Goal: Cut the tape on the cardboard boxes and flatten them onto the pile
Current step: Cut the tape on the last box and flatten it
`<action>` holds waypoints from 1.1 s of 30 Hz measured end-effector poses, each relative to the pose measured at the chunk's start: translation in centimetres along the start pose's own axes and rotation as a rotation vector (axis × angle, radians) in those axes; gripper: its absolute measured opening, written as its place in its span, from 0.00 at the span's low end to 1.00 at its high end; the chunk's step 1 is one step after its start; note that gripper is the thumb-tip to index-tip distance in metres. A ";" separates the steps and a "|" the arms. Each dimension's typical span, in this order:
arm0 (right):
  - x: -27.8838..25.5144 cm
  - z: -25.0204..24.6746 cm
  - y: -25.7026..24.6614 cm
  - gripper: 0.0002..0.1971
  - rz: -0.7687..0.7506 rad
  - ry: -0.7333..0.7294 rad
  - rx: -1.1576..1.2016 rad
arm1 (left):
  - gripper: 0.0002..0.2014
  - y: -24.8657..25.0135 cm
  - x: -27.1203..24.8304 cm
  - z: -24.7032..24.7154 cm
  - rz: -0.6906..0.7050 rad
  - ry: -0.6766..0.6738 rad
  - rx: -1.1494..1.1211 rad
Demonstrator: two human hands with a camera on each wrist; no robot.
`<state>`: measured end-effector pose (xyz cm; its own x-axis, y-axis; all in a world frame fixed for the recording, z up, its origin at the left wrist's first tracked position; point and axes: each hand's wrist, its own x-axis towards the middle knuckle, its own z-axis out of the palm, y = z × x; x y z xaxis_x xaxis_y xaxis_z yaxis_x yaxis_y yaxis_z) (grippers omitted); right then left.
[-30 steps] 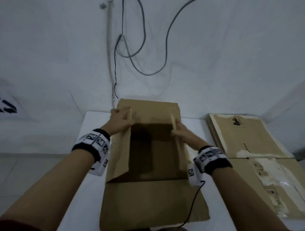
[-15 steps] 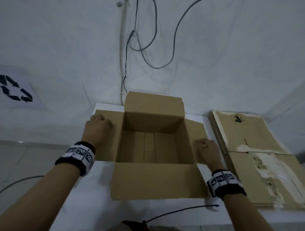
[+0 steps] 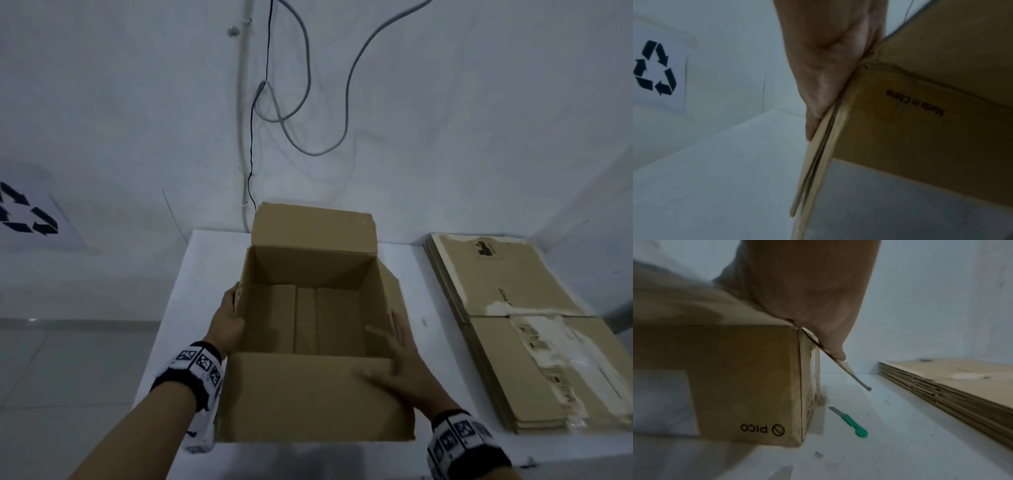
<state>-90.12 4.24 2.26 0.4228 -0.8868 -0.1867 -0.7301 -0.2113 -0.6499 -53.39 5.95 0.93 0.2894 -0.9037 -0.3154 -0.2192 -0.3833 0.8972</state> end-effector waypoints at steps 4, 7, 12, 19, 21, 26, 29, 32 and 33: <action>-0.7 0.2 0.7 0.36 -0.233 0.037 -0.437 | 0.29 0.7 -0.5 0.4 0.011 -0.032 0.020; 0.0 1.1 0.1 0.33 -0.208 0.087 -0.513 | 0.30 0.8 -0.7 0.1 0.030 -0.029 0.005; 1.2 0.8 -2.1 0.29 -0.252 0.126 -0.513 | 0.14 2.5 -1.9 -1.2 -0.062 -0.046 -0.310; 3.8 -3.2 -9.4 0.29 -0.052 0.112 -0.145 | 0.24 1.4 0.7 -5.1 -0.079 0.768 -0.135; 4.6 -4.6 -11.7 0.26 0.027 0.128 0.009 | 0.25 1.2 0.7 -4.1 -0.234 0.674 -0.144; 6.3 -6.2 -14.0 0.24 0.135 0.132 0.297 | 0.34 0.7 -0.1 0.2 -0.443 0.159 -0.645; 6.1 -5.4 -14.1 0.20 0.206 0.126 0.592 | 0.38 1.3 -0.9 1.6 -0.447 -0.081 -0.765; 6.4 -4.2 -13.6 0.23 0.311 0.163 0.700 | 0.29 2.1 -1.2 1.6 -0.377 -0.118 -0.864; 6.8 -4.0 -13.2 0.24 0.337 0.177 0.693 | 0.24 2.5 -1.3 1.1 -0.331 -0.053 -0.849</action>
<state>-79.76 -0.59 12.48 0.1040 -0.9219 -0.3733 -0.2784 0.3334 -0.9008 -55.32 6.00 3.24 0.1678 -0.7881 -0.5922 0.6329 -0.3745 0.6777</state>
